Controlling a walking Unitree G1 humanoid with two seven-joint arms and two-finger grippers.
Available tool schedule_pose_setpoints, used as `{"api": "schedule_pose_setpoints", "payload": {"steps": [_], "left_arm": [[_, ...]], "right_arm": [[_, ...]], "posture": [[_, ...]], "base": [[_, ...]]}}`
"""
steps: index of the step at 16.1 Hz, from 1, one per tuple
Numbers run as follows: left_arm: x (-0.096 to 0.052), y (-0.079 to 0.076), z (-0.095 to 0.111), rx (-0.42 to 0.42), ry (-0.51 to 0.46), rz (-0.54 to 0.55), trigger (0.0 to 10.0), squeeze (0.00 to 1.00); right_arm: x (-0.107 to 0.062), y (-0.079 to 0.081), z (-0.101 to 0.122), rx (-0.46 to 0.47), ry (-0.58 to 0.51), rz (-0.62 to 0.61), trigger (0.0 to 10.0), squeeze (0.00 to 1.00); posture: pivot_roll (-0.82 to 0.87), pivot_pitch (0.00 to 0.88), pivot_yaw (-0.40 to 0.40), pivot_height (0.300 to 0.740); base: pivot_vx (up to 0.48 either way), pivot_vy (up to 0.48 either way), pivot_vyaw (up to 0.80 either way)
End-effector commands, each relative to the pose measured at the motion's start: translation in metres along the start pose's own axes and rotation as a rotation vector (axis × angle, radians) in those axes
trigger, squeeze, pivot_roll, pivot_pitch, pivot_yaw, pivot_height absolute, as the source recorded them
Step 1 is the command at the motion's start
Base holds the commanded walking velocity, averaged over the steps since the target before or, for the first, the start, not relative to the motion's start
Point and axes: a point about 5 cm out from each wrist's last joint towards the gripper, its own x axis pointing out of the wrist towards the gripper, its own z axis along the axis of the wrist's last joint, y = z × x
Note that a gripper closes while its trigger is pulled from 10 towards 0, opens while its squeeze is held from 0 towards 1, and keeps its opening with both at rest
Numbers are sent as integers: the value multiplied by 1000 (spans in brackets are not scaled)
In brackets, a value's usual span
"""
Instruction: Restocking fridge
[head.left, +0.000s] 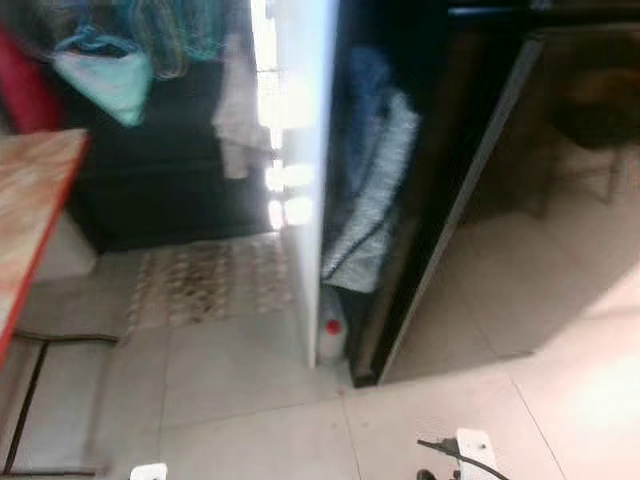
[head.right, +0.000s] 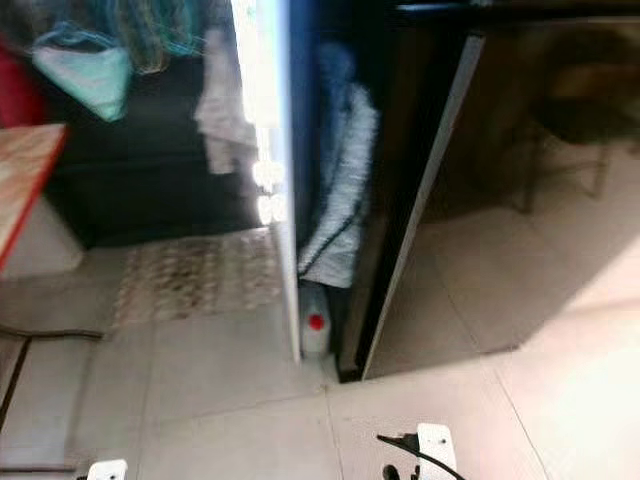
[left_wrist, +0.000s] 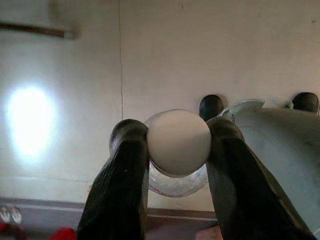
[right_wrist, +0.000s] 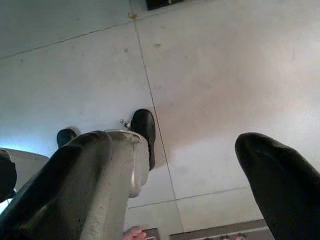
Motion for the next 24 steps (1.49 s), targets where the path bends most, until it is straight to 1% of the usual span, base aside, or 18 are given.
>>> {"api": "schedule_pose_setpoints", "payload": {"steps": [1,10,15,24], "left_arm": [[-1,3,-4,3,12,9,10000,0],[0,4,0,33,3,-10,10000,0],[1,3,5,37,-7,-13,10000,0],[1,3,4,33,-1,-9,10000,0]], "right_arm": [[0,0,-2,-4,12,-1,10000,0],[0,1,-4,-2,16,-4,10000,0],[0,2,-2,13,9,-6,10000,0],[0,1,-2,12,10,-6,10000,0]], "posture": [[149,72,5,740],[133,43,18,740],[134,58,23,740],[137,70,18,740]], "base": [[0,0,-681],[0,0,-685],[0,0,-684],[0,0,-686]]}}
